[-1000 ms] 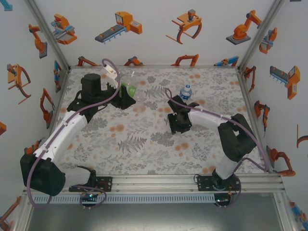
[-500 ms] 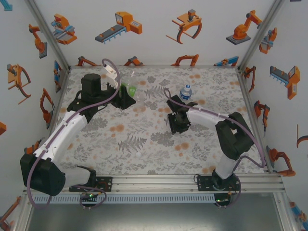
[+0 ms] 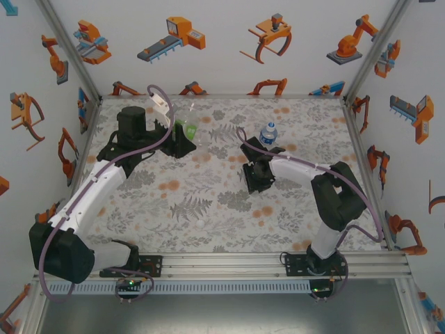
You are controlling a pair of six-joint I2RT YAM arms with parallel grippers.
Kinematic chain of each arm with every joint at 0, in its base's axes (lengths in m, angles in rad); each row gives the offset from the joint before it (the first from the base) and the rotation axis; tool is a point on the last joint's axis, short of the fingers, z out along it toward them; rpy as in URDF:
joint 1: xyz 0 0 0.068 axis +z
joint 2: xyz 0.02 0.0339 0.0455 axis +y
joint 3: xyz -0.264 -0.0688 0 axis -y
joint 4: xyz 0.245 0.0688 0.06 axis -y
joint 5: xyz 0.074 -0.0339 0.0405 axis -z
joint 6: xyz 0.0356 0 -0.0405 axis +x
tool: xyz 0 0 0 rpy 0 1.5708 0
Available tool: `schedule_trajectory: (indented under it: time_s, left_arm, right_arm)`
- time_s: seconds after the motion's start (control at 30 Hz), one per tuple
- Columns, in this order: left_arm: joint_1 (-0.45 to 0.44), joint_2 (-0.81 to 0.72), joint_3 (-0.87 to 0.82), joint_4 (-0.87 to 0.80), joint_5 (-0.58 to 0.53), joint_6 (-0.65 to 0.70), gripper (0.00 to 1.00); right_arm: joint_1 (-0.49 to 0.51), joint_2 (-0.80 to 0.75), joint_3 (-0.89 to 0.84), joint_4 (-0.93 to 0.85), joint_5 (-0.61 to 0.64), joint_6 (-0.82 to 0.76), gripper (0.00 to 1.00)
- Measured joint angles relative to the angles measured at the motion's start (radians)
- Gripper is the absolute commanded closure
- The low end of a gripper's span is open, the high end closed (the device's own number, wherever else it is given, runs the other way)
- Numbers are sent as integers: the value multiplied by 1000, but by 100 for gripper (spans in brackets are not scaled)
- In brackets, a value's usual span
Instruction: Screw on the bottle caps
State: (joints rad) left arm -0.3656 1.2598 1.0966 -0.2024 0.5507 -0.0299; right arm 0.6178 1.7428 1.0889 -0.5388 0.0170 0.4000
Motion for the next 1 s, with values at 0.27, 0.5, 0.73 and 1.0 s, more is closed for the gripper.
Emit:
schedule_trajectory:
  time_s: [0.27,0.5,0.73,1.0]
  left_arm:
    - [0,0,0,0,0,0,100]
    - [0,0,0,0,0,0,100]
    - [0,0,0,0,0,0,100]
    - [0,0,0,0,0,0,100]
  right_arm:
    - [0,0,0,0,0,0,61]
    - [0,0,0,0,0,0,61]
    - [0,4,0,0,0,0,61]
    - [0,6,0,0,0,0,65]
